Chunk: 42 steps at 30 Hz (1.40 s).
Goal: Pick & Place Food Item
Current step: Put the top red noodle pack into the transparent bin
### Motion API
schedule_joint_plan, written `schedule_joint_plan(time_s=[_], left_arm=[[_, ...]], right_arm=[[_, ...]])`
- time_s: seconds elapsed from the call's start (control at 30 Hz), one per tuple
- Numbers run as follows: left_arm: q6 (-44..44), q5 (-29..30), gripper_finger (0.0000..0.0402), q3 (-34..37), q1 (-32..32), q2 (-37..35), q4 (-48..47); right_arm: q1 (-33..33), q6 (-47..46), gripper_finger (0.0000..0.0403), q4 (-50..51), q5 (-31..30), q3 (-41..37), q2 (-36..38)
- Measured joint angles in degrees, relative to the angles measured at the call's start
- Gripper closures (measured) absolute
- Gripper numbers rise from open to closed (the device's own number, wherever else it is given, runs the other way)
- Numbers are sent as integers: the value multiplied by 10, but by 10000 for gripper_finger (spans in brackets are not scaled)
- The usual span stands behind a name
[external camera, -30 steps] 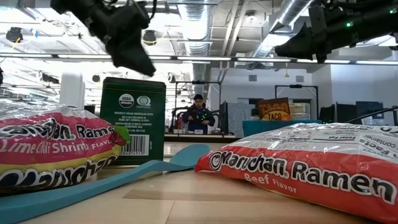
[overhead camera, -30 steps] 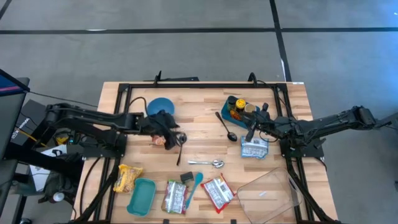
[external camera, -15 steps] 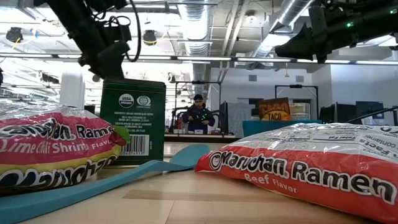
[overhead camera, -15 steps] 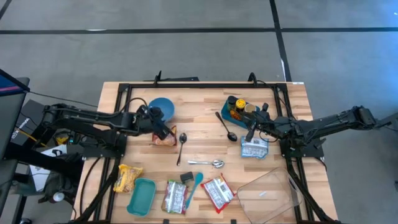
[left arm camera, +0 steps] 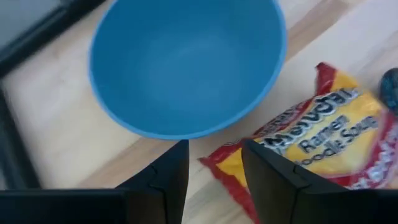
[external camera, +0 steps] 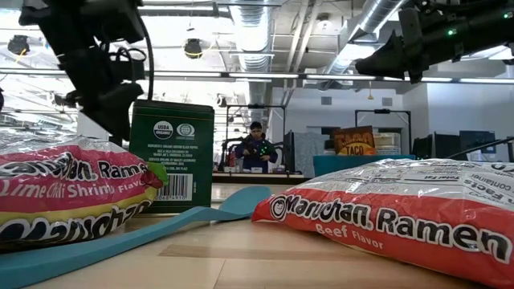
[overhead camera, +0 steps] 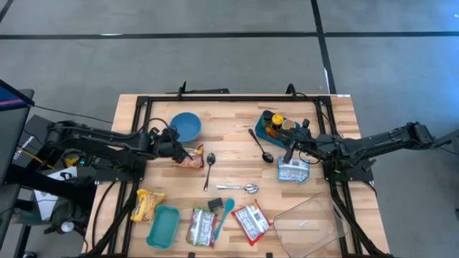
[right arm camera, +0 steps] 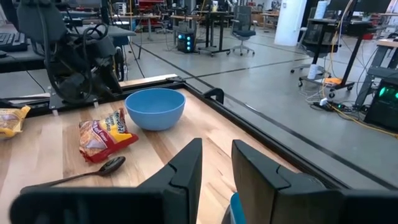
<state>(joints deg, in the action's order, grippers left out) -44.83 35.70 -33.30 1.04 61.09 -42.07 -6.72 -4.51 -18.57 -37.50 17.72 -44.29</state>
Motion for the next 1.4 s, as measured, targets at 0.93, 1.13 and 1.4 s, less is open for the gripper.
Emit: schedule_joint_plan(time_s=[0.93,1.13,1.4], left_arm=[[12,-232,259,169,-123,-220,130],[40,-284,259,173,-172,-220,140],[62,-332,259,195,-215,-220,156]], right_arm=[[0,-16,321,1,0,0,0],[0,-16,321,1,0,0,0],[0,-16,321,1,0,0,0]])
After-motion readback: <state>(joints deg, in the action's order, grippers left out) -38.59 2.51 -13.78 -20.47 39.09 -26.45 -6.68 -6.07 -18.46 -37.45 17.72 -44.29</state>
